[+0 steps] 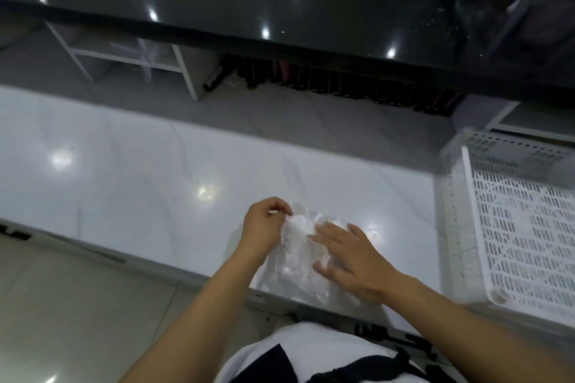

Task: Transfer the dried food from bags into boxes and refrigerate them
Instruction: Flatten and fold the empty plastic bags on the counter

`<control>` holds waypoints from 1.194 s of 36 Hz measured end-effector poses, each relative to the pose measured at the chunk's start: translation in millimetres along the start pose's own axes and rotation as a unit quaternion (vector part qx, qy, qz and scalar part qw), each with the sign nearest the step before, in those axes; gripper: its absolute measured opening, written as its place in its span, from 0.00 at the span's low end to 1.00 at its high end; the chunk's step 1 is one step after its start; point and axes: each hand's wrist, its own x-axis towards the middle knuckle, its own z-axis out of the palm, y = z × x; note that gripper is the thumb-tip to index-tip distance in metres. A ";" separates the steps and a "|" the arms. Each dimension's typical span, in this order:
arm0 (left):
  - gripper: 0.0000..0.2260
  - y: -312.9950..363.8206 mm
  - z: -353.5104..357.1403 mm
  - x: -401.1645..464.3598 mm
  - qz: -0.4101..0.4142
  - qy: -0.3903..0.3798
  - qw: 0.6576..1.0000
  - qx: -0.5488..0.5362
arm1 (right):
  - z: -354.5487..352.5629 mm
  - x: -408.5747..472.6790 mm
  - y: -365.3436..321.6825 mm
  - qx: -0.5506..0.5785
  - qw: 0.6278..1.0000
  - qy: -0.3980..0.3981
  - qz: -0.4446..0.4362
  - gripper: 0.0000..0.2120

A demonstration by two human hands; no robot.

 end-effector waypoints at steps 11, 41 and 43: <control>0.23 -4.4 -10.7 -4.5 0.014 -0.114 0.978 0.175 | 36.3 0.6 6.7 -0.144 0.989 0.006 -0.029 0.32; 0.23 -23.4 39.8 -30.1 0.205 -0.127 0.952 0.189 | 47.6 -43.8 34.5 -0.064 0.975 0.210 -0.003 0.21; 0.27 -28.6 42.5 -33.1 0.186 -0.099 0.961 0.179 | 51.8 -45.0 32.9 -0.087 0.973 0.212 0.012 0.22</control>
